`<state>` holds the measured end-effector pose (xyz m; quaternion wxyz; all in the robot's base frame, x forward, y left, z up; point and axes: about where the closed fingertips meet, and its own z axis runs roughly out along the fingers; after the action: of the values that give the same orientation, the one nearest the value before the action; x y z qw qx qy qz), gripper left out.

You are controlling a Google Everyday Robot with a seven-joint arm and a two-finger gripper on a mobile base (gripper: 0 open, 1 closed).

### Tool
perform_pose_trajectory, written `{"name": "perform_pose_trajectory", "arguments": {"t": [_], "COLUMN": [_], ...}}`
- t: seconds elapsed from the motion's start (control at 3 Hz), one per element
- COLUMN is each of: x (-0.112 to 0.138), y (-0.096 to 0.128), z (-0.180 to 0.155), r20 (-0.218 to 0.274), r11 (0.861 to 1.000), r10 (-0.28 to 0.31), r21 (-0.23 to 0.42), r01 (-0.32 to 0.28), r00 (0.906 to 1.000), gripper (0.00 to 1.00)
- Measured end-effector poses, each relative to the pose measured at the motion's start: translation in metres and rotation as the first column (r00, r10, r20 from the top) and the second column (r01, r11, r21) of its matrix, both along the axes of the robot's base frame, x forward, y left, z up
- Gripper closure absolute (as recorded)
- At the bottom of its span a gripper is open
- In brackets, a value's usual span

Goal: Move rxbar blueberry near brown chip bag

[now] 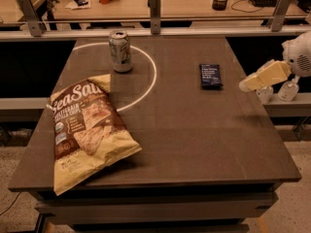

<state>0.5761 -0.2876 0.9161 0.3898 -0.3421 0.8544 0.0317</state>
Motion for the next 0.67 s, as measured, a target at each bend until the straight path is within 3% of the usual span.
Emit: {"name": "perform_pose_trajectory", "arguments": {"t": [0.33, 0.67], "x": [0.034, 0.058], "y": [0.009, 0.027], "z": [-0.018, -0.030], "r20": [-0.025, -0.048], "r11": [0.996, 0.984], "r10": [0.079, 0.162], "r21": [0.042, 0.084], "r01": [-0.078, -0.157], "r00": [0.9966, 0.9856], "gripper": [0.00, 0.00]}}
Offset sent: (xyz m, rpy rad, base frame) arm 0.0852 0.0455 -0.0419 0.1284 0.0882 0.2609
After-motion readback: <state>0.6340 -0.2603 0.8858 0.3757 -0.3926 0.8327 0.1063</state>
